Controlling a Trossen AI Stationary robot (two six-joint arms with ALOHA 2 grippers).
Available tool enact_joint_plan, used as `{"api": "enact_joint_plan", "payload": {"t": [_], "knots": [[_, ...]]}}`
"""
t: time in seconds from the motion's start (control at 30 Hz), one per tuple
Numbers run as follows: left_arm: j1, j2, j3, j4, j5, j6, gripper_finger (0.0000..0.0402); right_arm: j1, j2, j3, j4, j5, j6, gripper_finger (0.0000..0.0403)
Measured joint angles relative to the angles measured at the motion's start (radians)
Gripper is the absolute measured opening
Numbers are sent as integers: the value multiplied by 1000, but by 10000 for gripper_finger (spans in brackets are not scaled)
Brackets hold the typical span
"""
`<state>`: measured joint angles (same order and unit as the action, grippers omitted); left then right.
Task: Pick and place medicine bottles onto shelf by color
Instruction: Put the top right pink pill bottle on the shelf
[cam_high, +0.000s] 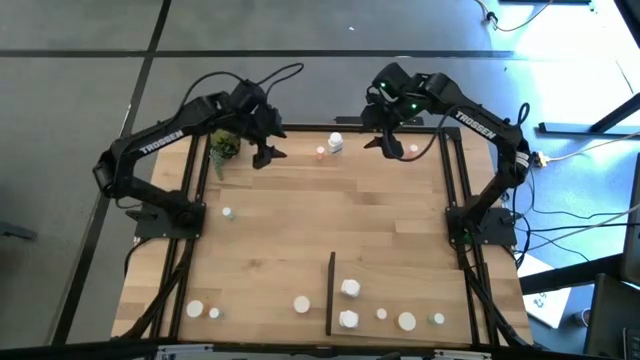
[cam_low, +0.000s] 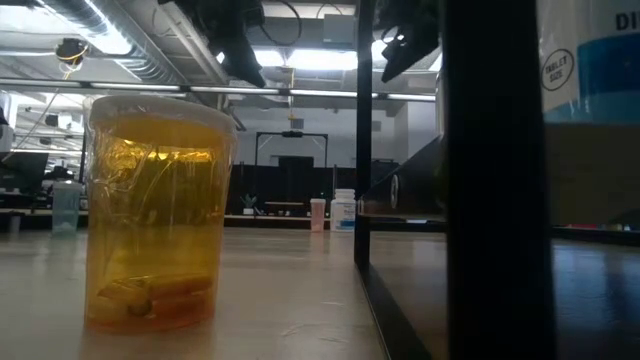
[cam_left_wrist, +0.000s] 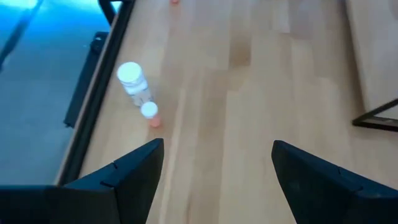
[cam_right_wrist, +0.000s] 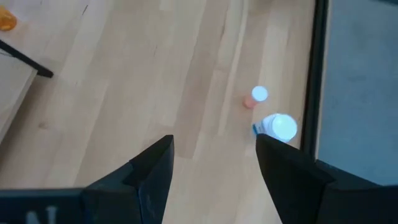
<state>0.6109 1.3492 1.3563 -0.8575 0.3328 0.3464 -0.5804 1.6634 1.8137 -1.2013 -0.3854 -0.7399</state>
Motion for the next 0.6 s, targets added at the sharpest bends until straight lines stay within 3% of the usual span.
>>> {"api": "enact_joint_plan", "payload": {"t": [0.6], "knots": [[1,1,0,7,-89,1,292,9,0,0,108,-10,80,229]]}}
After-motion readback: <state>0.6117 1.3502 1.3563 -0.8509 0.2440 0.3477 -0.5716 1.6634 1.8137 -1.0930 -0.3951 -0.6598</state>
